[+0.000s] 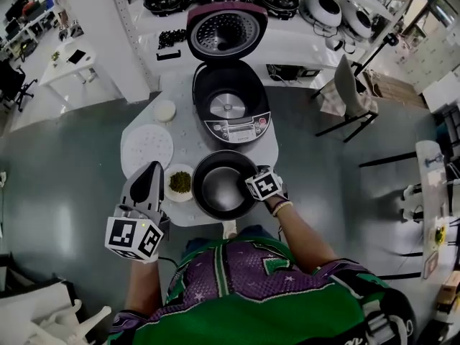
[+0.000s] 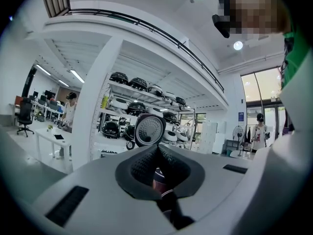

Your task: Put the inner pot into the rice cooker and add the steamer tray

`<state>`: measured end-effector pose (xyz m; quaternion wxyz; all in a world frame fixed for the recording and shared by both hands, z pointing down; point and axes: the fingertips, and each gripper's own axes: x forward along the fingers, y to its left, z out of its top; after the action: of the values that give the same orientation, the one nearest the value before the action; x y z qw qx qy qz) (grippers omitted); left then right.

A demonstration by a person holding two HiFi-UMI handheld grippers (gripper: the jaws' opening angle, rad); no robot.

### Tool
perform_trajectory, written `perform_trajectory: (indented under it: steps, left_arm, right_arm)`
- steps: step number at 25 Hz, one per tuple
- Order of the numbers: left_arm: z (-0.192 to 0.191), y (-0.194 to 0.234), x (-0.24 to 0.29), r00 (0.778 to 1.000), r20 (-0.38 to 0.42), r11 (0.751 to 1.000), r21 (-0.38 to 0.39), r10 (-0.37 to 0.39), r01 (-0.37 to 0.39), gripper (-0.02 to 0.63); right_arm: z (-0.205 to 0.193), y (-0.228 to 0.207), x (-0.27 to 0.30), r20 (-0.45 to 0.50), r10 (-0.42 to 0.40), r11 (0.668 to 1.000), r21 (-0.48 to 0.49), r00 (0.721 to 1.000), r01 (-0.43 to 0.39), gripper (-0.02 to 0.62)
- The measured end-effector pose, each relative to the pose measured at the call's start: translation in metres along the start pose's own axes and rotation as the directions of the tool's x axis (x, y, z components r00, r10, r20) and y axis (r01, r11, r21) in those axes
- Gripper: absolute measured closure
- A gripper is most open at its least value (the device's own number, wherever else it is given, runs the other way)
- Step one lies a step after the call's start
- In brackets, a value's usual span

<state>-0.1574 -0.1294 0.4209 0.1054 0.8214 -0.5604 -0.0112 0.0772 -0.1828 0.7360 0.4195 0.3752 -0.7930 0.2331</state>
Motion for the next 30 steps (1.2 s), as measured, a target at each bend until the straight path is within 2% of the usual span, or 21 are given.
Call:
perform_trajectory:
  steps: [5,15,22,30]
  left_arm:
    - [0.001,0.003,-0.005,1.000,-0.004,1.000,0.011,0.007,-0.007,0.586]
    - [0.006,0.006,-0.022,1.000,0.009,1.000,0.025,0.014,-0.015,0.586]
    - [0.009,0.006,-0.031,1.000,0.024,1.000,0.017,0.003,-0.003,0.586]
    - [0.023,0.007,-0.050,0.999,0.050,1.000,0.013,0.000,-0.001,0.586]
  right_arm:
    - [-0.001,-0.005,-0.002,-0.017,-0.027,0.998,0.055,0.999,0.028,0.585]
    - [-0.006,-0.008,-0.015,-0.006,-0.049,0.995,0.089,0.999,0.049,0.586]
    - [-0.009,0.002,-0.035,0.002,-0.004,0.993,0.116,1.000,0.004,0.586]
    - [0.010,0.019,-0.066,0.040,0.000,0.994,0.111,0.999,-0.005,0.584]
